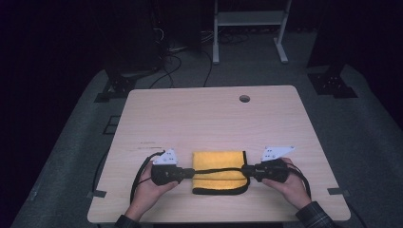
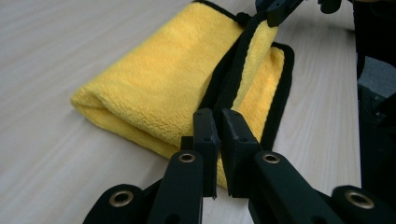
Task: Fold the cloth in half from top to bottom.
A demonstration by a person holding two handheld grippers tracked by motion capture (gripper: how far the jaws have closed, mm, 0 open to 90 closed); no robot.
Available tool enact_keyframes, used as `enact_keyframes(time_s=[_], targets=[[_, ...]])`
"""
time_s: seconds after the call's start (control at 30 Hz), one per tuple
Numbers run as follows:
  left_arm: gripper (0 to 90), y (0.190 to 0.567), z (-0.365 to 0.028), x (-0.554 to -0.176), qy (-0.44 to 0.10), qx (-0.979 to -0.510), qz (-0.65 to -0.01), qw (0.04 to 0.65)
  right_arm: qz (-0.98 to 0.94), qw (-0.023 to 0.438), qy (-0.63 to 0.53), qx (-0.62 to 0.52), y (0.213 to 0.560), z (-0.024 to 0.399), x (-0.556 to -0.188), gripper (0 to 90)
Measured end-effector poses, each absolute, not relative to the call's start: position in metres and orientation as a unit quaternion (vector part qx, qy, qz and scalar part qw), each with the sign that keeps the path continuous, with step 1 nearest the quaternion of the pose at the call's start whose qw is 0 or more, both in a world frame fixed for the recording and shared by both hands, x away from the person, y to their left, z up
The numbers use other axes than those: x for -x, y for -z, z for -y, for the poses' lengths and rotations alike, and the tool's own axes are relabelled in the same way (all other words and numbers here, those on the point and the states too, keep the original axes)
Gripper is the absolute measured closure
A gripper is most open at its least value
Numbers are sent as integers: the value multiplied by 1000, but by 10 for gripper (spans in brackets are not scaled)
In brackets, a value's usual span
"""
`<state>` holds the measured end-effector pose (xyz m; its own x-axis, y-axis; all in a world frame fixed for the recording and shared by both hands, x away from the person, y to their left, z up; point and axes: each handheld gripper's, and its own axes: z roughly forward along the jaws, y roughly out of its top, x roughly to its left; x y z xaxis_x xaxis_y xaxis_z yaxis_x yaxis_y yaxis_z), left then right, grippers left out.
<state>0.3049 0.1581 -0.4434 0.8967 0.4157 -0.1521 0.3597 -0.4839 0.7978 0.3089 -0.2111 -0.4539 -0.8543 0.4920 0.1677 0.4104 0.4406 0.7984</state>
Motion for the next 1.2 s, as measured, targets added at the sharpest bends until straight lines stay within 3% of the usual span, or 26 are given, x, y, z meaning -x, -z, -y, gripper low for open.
enact_keyframes(time_s=[0.17, 0.33, 0.5, 0.57, 0.73, 0.83, 1.0, 1.2], targets=[[835, 451, -157, -299, -19, -866, -230, 444, -855, 34, -444, -267, 462, 211, -304, 730], [764, 451, -162, -291, -12, -863, -231, 450, -851, 23, -447, -273, 463, 217, -296, 649], [751, 443, -171, -285, -19, -853, -234, 467, -843, 17, -461, -277, 457, 233, -285, 648], [758, 442, -173, -284, -22, -851, -235, 469, -842, 17, -461, -279, 457, 236, -283, 658], [807, 437, -172, -287, -31, -844, -238, 479, -836, 14, -474, -275, 449, 245, -274, 818], [858, 433, -167, -293, -37, -842, -235, 484, -833, 16, -488, -261, 440, 241, -275, 868], [898, 434, -154, -308, -40, -844, -233, 481, -835, 23, -489, -251, 432, 226, -285, 892], [898, 450, -129, -322, -22, -855, -233, 463, -856, 18, -456, -245, 451, 202, -303, 894]])
